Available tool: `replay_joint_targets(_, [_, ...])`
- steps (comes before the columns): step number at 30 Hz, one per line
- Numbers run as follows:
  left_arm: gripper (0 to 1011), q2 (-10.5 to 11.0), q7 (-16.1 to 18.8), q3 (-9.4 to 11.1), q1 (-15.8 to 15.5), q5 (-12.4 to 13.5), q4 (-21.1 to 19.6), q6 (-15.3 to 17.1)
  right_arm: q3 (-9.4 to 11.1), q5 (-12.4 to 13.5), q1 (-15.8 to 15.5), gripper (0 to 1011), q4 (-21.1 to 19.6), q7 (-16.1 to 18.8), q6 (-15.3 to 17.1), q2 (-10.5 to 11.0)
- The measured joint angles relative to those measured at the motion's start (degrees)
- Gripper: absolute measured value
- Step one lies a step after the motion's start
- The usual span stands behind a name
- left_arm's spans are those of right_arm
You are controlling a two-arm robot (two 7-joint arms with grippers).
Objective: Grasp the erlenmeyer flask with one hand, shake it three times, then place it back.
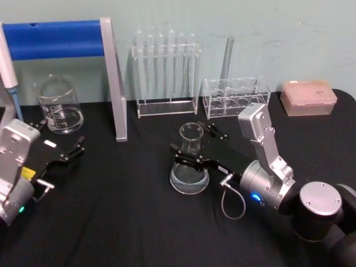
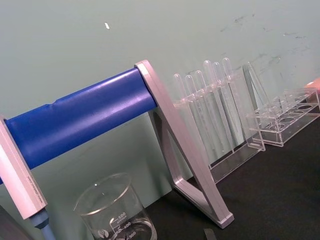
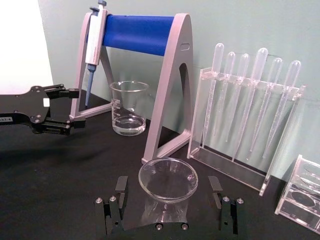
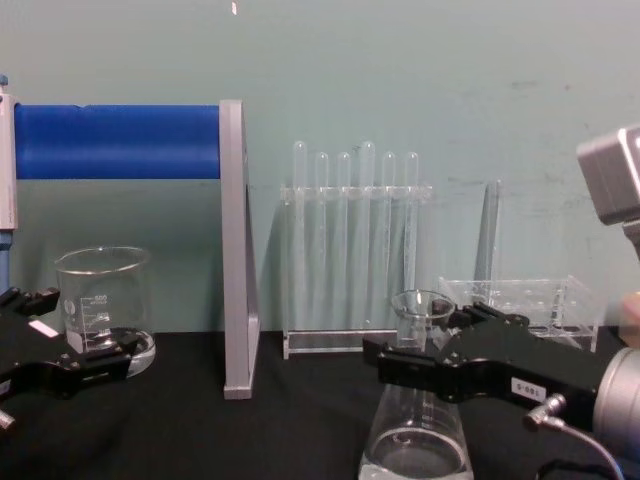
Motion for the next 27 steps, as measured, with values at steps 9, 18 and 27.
replay_joint_targets(9, [1001,0.0,0.0,0.0,0.0,0.0,0.0,0.0,0.4,0.1,-0.3,1000,-0.4,0.9,0.0,-0.1])
replay_joint_targets(18, [1001,0.0,0.0,0.0,0.0,0.0,0.0,0.0,0.3,0.1,-0.3,976,-0.4,0.7,0.0,-0.1])
replay_joint_targets(27, [1001,0.0,0.0,0.0,0.0,0.0,0.0,0.0,0.3,0.2,-0.3,763,-0.4,0.6,0.0,0.0])
